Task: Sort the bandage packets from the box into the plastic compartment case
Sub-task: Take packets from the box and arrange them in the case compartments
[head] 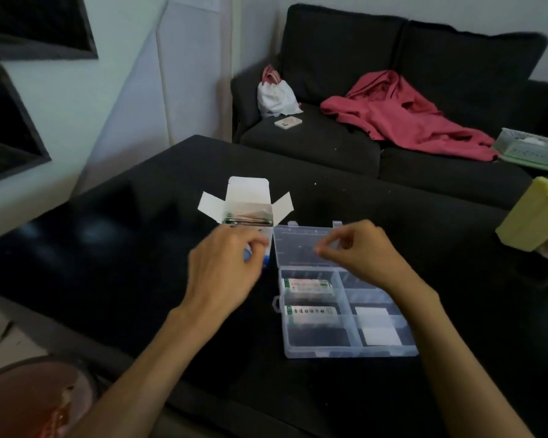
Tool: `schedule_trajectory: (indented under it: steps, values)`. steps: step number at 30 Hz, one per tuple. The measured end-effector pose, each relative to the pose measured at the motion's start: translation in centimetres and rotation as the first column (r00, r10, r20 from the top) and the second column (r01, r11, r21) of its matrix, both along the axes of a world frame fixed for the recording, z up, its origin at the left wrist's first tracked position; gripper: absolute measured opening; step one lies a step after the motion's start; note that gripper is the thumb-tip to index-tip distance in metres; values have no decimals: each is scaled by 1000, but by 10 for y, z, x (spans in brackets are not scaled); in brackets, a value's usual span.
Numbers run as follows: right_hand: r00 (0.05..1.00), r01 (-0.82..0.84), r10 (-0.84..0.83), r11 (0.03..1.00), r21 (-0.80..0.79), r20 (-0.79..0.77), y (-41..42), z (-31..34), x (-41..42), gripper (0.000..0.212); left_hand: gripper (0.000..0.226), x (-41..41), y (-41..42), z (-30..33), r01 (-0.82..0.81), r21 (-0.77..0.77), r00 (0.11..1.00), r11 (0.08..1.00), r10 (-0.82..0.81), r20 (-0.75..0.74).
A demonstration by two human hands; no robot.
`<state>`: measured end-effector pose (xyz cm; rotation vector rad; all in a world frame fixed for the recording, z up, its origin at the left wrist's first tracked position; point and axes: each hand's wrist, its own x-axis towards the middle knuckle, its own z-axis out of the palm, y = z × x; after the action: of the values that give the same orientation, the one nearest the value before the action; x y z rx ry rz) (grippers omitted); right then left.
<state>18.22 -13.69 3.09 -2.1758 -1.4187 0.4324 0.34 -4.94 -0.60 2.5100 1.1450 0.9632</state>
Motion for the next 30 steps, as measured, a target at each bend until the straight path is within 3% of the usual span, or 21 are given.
schedule_trajectory:
  steps: [1,4,7,10,13,15,20,27,30]
  values:
    - [1000,22,-23,993,112,6,6,4,-7,8,23,-5,7,3,-88,29,996,996,87,22]
    - [994,11,-50,928,372,95,35,7,-31,20,42,-16,27,-2,-149,63,975,987,157,-154]
    - [970,-98,1,916,389,241,74,14,-42,24,52,-19,34,-11,-152,14,957,988,151,-249]
    - [920,-241,200,967,85,336,107,23,-39,28,49,-21,35,-13,-168,-17,969,986,162,-187]
    - [875,-306,406,886,-350,262,125,27,-34,35,46,-23,35,-12,-160,-16,976,987,156,-153]
    - [869,-311,424,868,-387,253,131,29,-31,31,47,-25,35,-11,-136,-27,978,990,130,-161]
    - [805,-340,450,884,-320,386,136,21,-34,26,52,-28,36,-12,-111,-87,982,990,96,-166]
    - [707,-355,304,933,-51,638,113,12,-35,30,53,-25,38,-12,-127,-100,985,987,113,-133]
    - [843,-299,154,931,211,516,98,13,-36,25,51,-26,37,-12,-125,-81,985,989,114,-129]
